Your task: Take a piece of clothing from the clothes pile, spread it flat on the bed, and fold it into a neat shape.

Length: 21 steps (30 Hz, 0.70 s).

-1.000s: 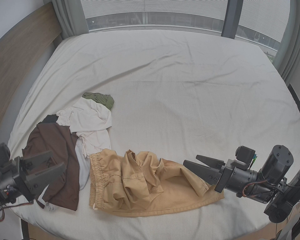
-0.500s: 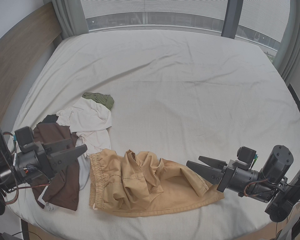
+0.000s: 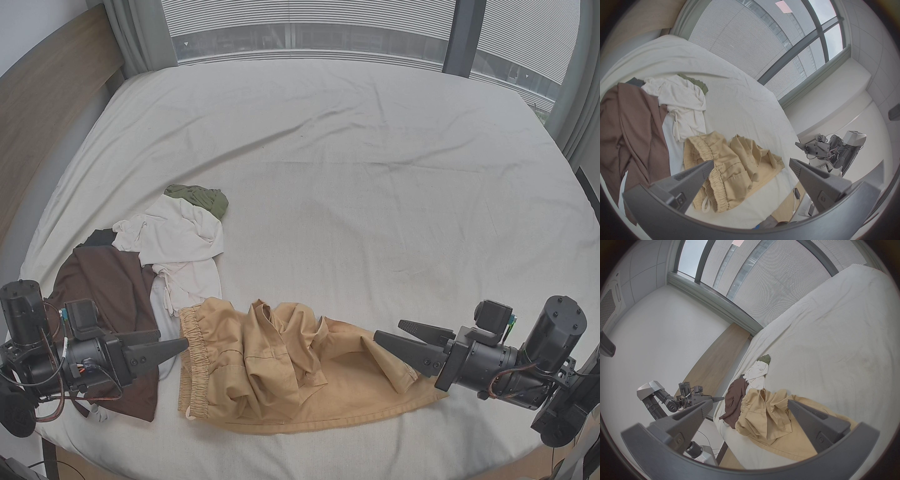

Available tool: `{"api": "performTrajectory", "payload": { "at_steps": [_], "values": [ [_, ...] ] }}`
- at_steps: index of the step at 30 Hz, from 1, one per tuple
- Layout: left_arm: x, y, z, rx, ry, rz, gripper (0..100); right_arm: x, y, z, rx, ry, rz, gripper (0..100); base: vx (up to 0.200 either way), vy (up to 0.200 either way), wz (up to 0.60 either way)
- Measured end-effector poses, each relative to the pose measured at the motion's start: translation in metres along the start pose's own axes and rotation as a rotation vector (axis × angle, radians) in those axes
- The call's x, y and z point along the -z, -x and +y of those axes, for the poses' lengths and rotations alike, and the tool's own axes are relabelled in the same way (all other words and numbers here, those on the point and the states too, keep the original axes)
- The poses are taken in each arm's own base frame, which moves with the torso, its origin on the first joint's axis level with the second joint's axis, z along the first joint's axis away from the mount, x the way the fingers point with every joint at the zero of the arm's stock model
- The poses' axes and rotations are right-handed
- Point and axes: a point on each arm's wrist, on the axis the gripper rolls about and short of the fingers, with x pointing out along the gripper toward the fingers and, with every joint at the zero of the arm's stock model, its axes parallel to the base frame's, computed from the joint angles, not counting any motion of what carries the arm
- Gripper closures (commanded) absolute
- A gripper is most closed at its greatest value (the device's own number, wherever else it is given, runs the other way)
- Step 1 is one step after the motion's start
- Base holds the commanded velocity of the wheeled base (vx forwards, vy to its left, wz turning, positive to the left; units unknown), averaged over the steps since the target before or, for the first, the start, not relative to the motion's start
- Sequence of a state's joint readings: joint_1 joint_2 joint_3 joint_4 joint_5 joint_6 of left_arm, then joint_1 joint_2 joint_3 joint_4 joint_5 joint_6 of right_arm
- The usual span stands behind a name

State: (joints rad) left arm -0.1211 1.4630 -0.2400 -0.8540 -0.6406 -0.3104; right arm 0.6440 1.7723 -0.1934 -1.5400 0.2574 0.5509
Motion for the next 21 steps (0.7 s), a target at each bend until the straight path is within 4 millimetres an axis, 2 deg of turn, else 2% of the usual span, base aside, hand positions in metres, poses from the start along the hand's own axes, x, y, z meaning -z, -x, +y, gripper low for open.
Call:
{"api": "performTrajectory", "payload": {
  "at_steps": [21],
  "values": [
    [0.021, -0.025, 0.029, -0.043, 0.089, 0.106, 0, -0.003, 0.0, -0.003, 0.008, 0.001, -0.012, 0, 0.0, 0.0, 0.0]
  ]
}}
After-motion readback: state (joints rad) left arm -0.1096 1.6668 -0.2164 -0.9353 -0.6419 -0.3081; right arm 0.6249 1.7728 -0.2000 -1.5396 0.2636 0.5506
